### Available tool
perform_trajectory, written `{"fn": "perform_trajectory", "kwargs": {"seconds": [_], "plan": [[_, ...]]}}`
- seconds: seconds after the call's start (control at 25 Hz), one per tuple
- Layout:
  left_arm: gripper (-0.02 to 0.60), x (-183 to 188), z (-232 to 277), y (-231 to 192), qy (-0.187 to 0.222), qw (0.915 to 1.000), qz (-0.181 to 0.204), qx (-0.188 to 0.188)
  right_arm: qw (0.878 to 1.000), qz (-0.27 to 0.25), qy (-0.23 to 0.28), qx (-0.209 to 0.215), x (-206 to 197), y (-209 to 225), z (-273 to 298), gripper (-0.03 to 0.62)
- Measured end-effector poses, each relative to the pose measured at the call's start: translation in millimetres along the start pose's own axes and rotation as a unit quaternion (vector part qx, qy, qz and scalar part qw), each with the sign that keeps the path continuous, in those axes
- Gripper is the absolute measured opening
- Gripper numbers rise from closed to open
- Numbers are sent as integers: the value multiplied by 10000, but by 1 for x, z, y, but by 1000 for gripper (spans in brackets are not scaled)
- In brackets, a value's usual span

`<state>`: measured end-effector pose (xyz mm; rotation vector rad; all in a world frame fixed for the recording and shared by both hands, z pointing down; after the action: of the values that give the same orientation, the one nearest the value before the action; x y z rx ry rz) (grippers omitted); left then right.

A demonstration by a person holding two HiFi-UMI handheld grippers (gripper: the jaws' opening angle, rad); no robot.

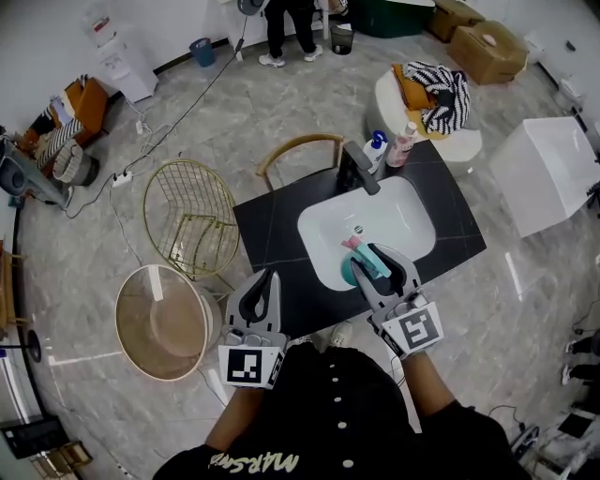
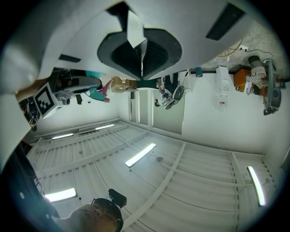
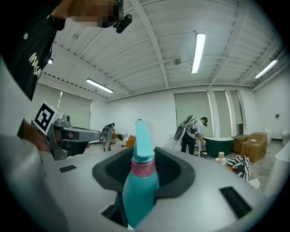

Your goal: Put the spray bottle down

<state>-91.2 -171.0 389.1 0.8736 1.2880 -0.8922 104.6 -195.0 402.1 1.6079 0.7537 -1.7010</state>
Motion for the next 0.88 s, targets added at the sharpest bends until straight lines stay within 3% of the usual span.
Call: {"fn": "perform_trajectory", "kwargs": {"seconds": [0.28,0.48,0.88], "plan": [[21,-23,-13,-9,-478,9984,-215,195,9981,-48,-278,539,-36,-16,40,141],[21,-51,-24,-9,-696,9967,-360,213,9937,-14,-529,991,-83,-44,73,141],[21,-99,-47,-1,-1275,9889,-725,250,9885,87,-398,1458,-143,-72,114,141]]}}
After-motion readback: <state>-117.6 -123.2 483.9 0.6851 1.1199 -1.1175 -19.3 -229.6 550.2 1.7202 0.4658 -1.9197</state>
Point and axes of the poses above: the fingertips, and each gripper's own axes: z forward along the fingers, y to its right, x out of its top, the point moved 4 cm from there along -z, backward along the fingers, and after that the axes turned 2 degrees about z, right-handed, at the moved point
